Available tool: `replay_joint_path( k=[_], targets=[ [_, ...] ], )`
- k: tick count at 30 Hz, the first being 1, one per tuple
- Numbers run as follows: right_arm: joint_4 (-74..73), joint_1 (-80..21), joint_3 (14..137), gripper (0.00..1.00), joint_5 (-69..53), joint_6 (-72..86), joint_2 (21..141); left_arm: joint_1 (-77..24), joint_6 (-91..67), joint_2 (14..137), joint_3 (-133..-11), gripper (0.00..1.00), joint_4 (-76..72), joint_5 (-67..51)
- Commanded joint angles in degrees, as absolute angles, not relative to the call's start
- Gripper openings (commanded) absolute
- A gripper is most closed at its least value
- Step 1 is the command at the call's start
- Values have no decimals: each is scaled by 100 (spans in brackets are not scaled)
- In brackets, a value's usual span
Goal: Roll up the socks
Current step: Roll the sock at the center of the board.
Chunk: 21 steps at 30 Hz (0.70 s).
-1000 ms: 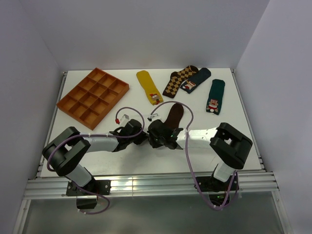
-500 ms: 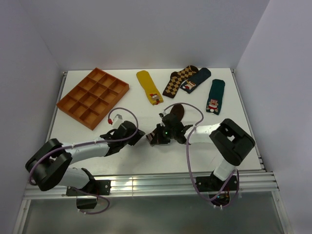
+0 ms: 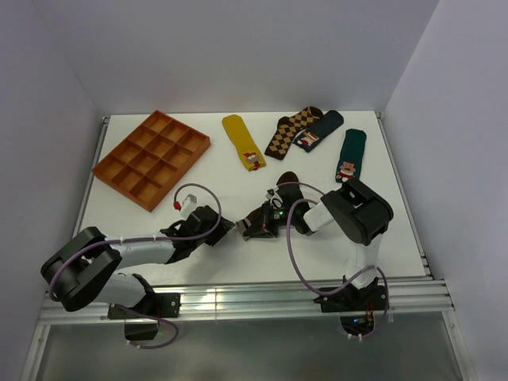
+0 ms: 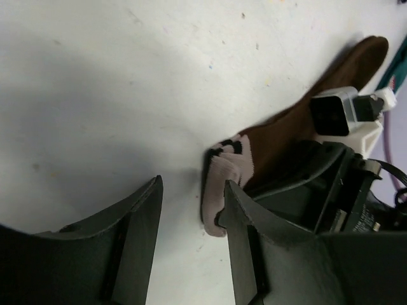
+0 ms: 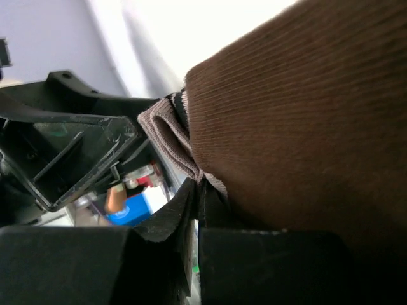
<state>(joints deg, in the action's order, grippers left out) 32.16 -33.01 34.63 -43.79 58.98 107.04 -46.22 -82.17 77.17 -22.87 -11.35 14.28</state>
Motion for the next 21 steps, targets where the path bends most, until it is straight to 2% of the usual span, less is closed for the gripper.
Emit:
replay_joint_path(
  k=[1, 9, 16, 21],
  targets=[
    [4384, -3217, 3191, 0, -5036, 6740, 11108, -4632, -8086, 7971, -2241, 49, -1862, 1143],
    [4387, -3190, 3261, 0, -5106, 6926, 11294, -4544, -7928, 8252, -2250, 48, -2162, 1011],
    [3885, -3173, 3410, 0, -5001, 6601, 11224, -4377, -8060, 8560, -2136, 39, -2364, 862],
    [3551, -3173, 3454, 0, -4878, 6390, 11232, -4324, -8025, 8815, -2215, 38, -2443, 747]
  ],
)
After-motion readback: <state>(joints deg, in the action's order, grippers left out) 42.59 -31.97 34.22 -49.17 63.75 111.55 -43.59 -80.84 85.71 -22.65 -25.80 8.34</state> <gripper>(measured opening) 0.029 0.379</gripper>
